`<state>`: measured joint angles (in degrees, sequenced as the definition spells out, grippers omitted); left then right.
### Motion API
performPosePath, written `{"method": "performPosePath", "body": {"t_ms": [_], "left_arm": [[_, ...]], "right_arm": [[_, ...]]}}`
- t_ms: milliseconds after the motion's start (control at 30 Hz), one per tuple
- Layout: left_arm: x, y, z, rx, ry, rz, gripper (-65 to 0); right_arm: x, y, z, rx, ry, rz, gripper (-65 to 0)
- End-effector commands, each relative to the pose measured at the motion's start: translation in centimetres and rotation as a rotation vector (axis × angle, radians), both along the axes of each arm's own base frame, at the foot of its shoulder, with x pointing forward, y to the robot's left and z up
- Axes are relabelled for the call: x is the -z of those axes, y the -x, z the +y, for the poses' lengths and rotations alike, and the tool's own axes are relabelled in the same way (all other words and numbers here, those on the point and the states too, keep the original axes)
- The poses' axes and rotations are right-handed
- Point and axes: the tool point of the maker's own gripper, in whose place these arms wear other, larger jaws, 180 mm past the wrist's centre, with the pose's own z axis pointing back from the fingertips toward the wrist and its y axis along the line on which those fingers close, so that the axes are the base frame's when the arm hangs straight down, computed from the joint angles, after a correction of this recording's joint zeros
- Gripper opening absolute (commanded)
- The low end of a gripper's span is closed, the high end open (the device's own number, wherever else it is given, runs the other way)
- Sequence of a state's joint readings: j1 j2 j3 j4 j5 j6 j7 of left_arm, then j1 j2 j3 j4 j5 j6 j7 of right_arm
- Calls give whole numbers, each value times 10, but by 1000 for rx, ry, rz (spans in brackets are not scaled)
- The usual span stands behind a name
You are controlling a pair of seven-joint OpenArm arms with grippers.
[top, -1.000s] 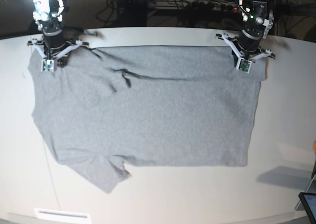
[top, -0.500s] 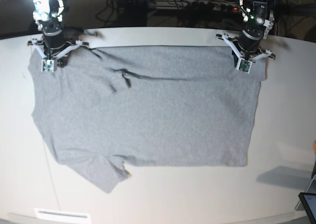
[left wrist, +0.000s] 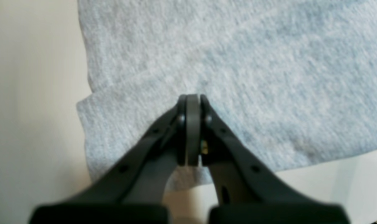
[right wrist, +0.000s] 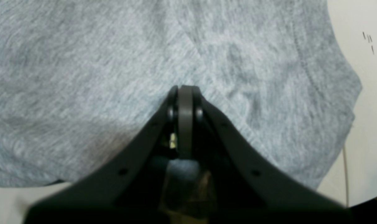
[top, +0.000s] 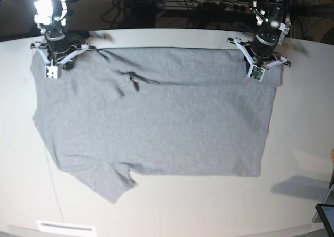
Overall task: Fold the T-shirt properly
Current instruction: 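Release the shoulder edge and move both grippers along the shirt's side edges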
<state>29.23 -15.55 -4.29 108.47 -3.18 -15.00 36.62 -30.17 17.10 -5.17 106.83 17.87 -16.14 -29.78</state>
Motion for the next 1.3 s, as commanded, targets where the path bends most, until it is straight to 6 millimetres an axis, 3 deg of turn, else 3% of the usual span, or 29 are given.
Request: {"method": "performPosePath", "body": {"t_ms": [0, 133, 267, 467, 633, 767, 933, 1100, 1267], "left_arm": [[-9, -5, 1, 9, -6, -35, -650], [-17, -9, -2, 17, -7, -57, -650], [-28, -15, -2, 4, -21, -53, -648], [-43, -38, 2, -19, -36, -85, -648], [-73, -69, 21, -119, -21, -205, -647], [-97, -94, 44, -230, -33, -216, -647], [-122, -124, 53, -265, -34, -260, -647], [-103, -143, 68, -294, -20, -201, -647], [-81, -145, 73, -289, -28, -133, -647]], "right_arm": [[-10, -7, 0, -7, 4, -37, -650], [-31, -20, 5, -20, -5, -102, -650], [-32, -29, 5, -20, -13, -66, -650], [-49, -42, -21, 44, 14, -98, -650], [-79, -73, -48, 100, 45, -201, -633], [-107, -107, -34, -12, 44, -296, -570], [-133, -151, -20, -105, 34, -310, -567], [-129, -188, -17, -157, 16, -282, -559], [-112, -212, -21, -208, 11, -226, -457]]}}
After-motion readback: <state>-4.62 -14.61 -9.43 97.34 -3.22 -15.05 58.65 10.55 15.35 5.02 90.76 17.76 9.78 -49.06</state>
